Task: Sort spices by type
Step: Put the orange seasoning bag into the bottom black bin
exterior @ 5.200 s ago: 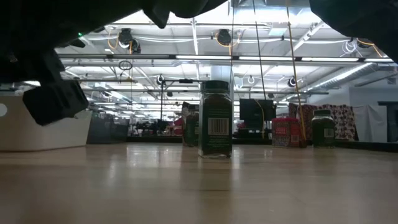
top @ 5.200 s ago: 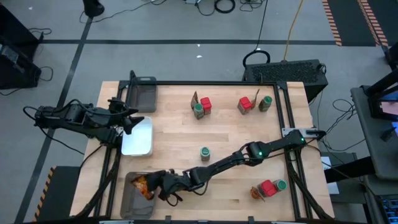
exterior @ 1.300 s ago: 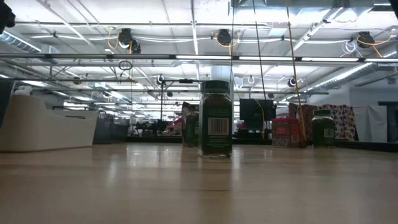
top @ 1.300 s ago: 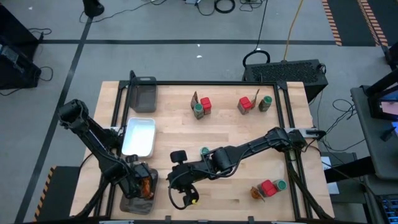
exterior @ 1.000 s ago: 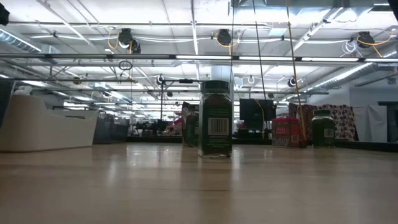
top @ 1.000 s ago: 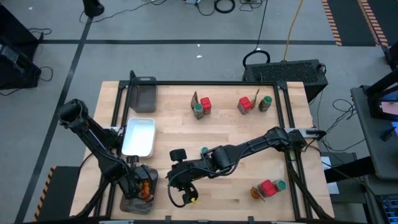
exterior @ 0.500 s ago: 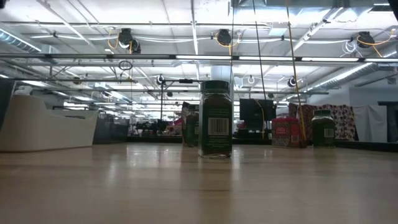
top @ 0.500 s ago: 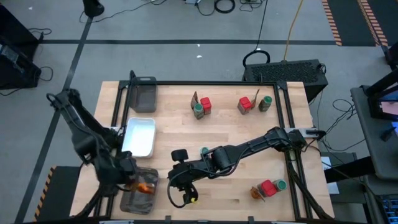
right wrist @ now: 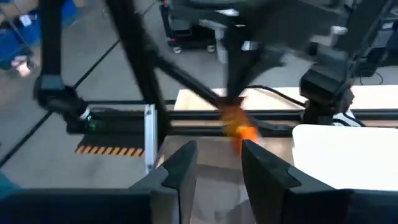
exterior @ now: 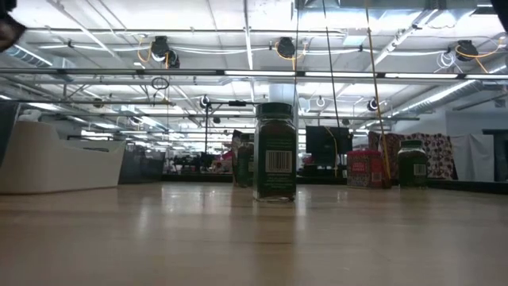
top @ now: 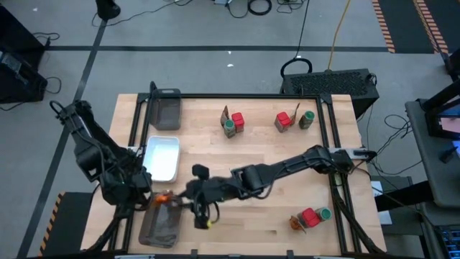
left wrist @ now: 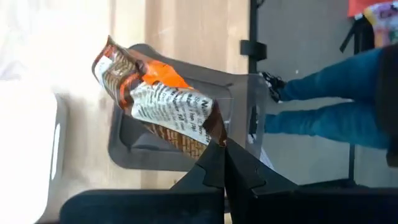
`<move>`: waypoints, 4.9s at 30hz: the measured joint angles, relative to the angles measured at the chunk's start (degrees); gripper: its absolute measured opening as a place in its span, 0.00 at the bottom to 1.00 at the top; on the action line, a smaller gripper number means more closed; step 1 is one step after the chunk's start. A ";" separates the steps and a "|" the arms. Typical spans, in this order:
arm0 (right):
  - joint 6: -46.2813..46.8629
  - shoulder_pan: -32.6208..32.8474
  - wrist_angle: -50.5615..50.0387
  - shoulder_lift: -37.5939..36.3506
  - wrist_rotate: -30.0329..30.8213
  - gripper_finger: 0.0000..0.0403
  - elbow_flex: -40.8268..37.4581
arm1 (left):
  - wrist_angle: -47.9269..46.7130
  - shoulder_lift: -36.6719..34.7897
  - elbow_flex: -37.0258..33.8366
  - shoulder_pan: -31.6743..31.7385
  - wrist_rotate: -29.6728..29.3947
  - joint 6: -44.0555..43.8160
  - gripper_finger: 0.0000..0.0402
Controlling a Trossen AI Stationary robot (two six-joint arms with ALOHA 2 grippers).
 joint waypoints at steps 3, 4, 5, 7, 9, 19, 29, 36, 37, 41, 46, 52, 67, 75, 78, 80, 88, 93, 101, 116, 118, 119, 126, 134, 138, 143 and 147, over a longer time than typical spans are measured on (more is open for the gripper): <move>-0.58 -1.60 2.07 1.16 -2.06 0.32 -0.05 | 1.60 -0.06 0.00 0.34 -0.02 1.63 0.00; -1.44 -1.96 2.22 1.40 -2.42 0.34 -0.11 | 1.61 -0.09 0.00 0.36 -0.26 2.17 0.00; -2.71 -2.31 3.15 1.98 -2.57 0.36 -0.11 | 1.78 -0.13 0.00 0.32 -0.24 2.57 0.00; -4.26 -2.85 4.79 2.55 -2.81 0.42 -0.09 | 2.36 -0.14 0.00 0.27 -0.11 3.11 0.00; -4.53 -3.28 6.49 3.64 -3.41 0.49 -0.08 | 2.77 -0.15 -0.01 0.30 -0.10 4.09 0.00; 2.07 -5.30 13.71 6.93 -13.27 0.82 0.06 | 3.81 -0.17 -0.02 2.47 -0.72 8.90 0.00; 4.88 -6.38 14.75 11.28 -14.61 0.88 -0.09 | 5.89 -0.63 -0.02 5.29 -0.46 15.87 0.00; 7.47 -6.71 13.77 11.99 -18.76 0.78 -0.07 | 5.82 -1.15 -0.02 6.25 -0.39 17.58 0.00; 7.44 -6.73 13.80 11.97 -18.90 0.75 -0.07 | 5.80 -1.27 -0.02 6.24 -0.38 17.58 0.00; 7.15 -6.87 13.96 11.97 -19.14 0.63 -0.07 | 5.66 -1.76 -0.02 6.20 -0.35 17.58 0.00; 7.00 -7.12 13.57 11.93 -19.13 0.45 -0.07 | 5.36 -2.50 -0.02 6.20 -0.37 17.47 0.00; 5.77 -7.14 13.50 11.93 -19.13 0.23 -0.07 | 5.33 -2.69 -0.02 6.20 -0.35 17.43 0.00; 4.65 -7.34 13.72 11.91 -19.30 0.20 -0.04 | 5.29 -2.69 -0.02 6.20 -0.33 16.28 0.00; 6.15 -7.42 12.55 11.77 -19.38 0.51 -0.04 | 3.11 -2.69 -0.02 6.20 1.09 15.91 0.00; 6.85 -7.76 9.81 11.16 -22.11 0.59 -0.04 | 0.90 -2.69 -0.02 6.20 3.82 14.65 0.00; 9.21 -7.80 6.66 10.35 -23.64 0.62 -0.04 | -0.26 -2.69 -0.02 6.20 6.25 14.41 0.00; 9.07 -6.25 -6.60 7.28 -21.20 0.62 0.02 | -4.24 -0.73 -0.02 6.26 13.14 15.30 0.00; 9.59 -3.57 -11.76 5.09 -10.90 0.60 0.08 | -5.31 4.99 -0.02 6.66 17.88 20.50 0.00; 12.90 -2.13 -7.90 8.10 -10.11 0.41 -2.59 | -7.52 12.87 -0.02 8.15 19.51 28.05 0.00; 19.95 -2.16 0.50 17.10 -8.11 0.00 -3.30 | -10.26 17.88 0.00 9.96 19.12 31.71 0.00; 20.03 -2.16 2.26 18.49 -8.17 0.00 -3.32 | -10.20 17.96 -0.02 9.96 19.11 32.05 0.00; 20.31 -2.17 2.34 18.99 -8.16 0.00 -3.32 | -10.26 17.92 0.00 9.96 19.10 32.05 0.00; 22.07 -2.52 7.49 21.25 -6.60 0.00 -3.32 | -10.26 17.92 -0.02 9.96 19.04 31.59 0.00; 22.94 -3.58 16.01 23.42 -6.49 0.00 -3.32 | -11.18 17.92 -0.01 9.98 18.41 31.42 0.00; 22.97 -3.63 15.26 23.42 -6.89 0.00 -3.32 | -12.26 17.90 0.00 9.96 18.14 31.39 0.00; 22.72 -3.28 13.82 22.41 -8.65 0.00 -3.34 | -13.15 17.90 0.00 9.98 18.05 30.97 0.00; 23.77 -1.42 15.76 21.61 -9.16 0.00 -3.30 | -13.14 17.89 -0.01 9.98 18.00 30.94 0.00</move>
